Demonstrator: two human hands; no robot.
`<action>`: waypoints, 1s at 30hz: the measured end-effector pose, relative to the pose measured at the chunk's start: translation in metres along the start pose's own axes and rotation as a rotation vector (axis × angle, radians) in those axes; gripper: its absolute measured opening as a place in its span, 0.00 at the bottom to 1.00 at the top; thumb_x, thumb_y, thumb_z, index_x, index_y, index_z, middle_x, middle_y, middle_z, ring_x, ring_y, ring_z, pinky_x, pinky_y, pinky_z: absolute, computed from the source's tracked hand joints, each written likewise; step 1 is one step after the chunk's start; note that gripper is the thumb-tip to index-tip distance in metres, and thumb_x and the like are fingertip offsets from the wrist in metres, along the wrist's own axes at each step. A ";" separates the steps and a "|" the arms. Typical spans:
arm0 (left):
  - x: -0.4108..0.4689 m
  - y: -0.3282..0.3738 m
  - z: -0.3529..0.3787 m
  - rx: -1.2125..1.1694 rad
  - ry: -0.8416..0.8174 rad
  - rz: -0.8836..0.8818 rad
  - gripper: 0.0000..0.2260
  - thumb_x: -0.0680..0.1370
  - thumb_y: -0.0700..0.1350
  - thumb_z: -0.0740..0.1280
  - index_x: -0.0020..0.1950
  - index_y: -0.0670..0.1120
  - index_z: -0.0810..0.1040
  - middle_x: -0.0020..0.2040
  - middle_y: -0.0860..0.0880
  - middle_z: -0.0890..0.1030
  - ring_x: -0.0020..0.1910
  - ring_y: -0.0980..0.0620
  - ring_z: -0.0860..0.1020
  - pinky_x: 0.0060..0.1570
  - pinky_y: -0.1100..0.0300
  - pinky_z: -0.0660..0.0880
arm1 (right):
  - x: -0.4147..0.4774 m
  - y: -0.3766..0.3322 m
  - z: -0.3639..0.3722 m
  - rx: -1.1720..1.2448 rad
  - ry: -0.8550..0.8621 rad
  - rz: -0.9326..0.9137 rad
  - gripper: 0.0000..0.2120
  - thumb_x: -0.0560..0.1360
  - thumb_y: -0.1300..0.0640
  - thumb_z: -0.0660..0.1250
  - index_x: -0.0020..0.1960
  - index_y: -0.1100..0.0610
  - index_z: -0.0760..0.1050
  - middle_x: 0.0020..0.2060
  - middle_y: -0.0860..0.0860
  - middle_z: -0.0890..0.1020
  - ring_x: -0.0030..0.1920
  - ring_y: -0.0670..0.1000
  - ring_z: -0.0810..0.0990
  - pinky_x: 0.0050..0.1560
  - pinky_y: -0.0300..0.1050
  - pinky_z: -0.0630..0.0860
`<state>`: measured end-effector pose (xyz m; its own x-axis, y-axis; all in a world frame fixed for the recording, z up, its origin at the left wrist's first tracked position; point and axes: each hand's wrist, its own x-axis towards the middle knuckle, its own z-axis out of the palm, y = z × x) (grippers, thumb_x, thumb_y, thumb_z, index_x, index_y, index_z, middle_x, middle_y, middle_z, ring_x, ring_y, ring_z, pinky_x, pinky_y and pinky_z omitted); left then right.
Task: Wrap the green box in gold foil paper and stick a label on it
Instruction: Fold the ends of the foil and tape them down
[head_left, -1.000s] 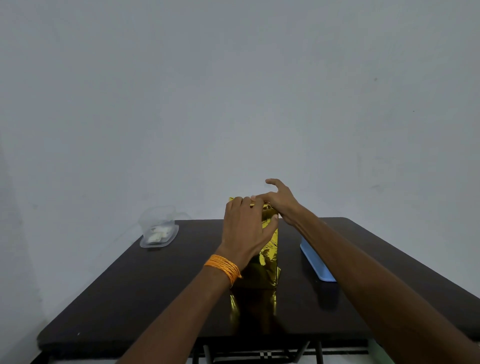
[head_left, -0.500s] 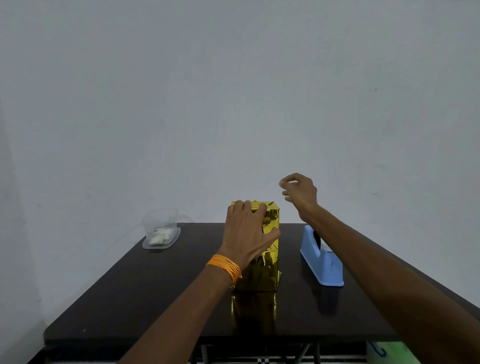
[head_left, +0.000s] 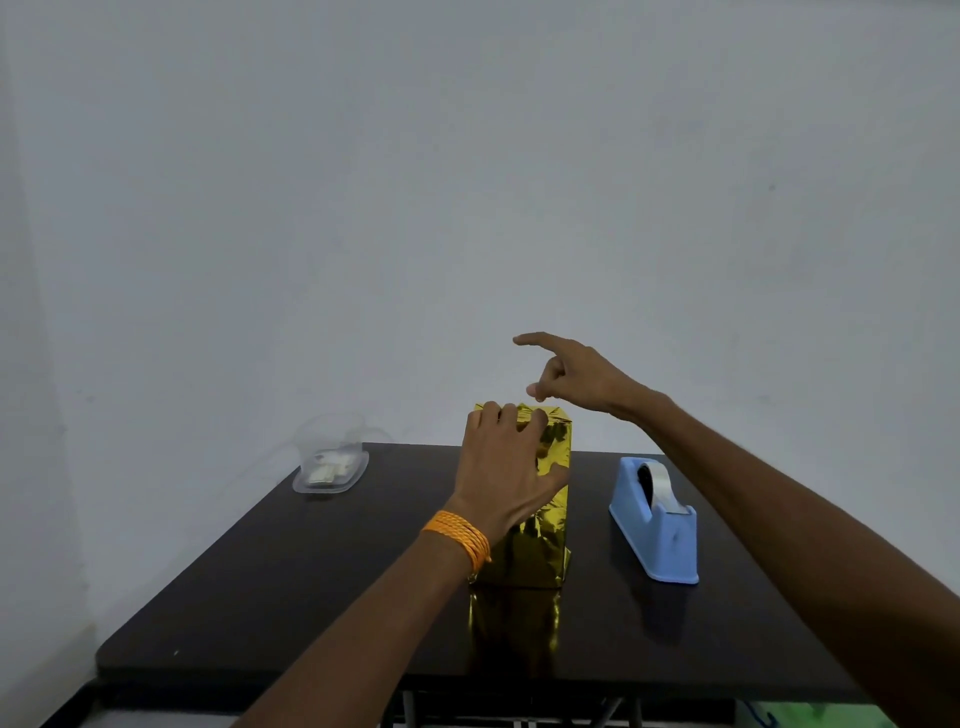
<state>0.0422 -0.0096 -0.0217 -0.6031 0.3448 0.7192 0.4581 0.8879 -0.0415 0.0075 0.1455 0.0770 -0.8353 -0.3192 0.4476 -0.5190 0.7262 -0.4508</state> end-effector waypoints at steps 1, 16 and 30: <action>0.000 0.000 0.001 -0.001 0.004 0.001 0.30 0.74 0.65 0.54 0.69 0.49 0.69 0.57 0.45 0.75 0.56 0.47 0.69 0.59 0.50 0.66 | 0.000 -0.001 0.000 0.008 0.016 -0.010 0.29 0.76 0.58 0.72 0.74 0.47 0.66 0.36 0.48 0.85 0.46 0.48 0.84 0.60 0.45 0.75; 0.000 -0.001 0.005 0.008 0.069 0.013 0.29 0.74 0.65 0.55 0.67 0.48 0.70 0.56 0.45 0.75 0.55 0.46 0.69 0.58 0.49 0.67 | 0.012 -0.003 0.007 0.027 0.030 0.016 0.04 0.77 0.57 0.70 0.48 0.57 0.82 0.35 0.48 0.84 0.38 0.42 0.79 0.44 0.40 0.74; 0.002 -0.001 0.004 0.000 0.066 0.014 0.28 0.74 0.64 0.59 0.68 0.49 0.71 0.57 0.44 0.76 0.55 0.46 0.70 0.58 0.48 0.68 | 0.022 0.008 0.013 -0.023 -0.068 0.018 0.02 0.76 0.58 0.70 0.46 0.55 0.82 0.40 0.47 0.84 0.37 0.43 0.79 0.46 0.41 0.73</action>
<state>0.0384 -0.0088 -0.0230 -0.5525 0.3360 0.7628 0.4658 0.8834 -0.0517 -0.0175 0.1367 0.0734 -0.8555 -0.3458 0.3853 -0.4997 0.7461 -0.4399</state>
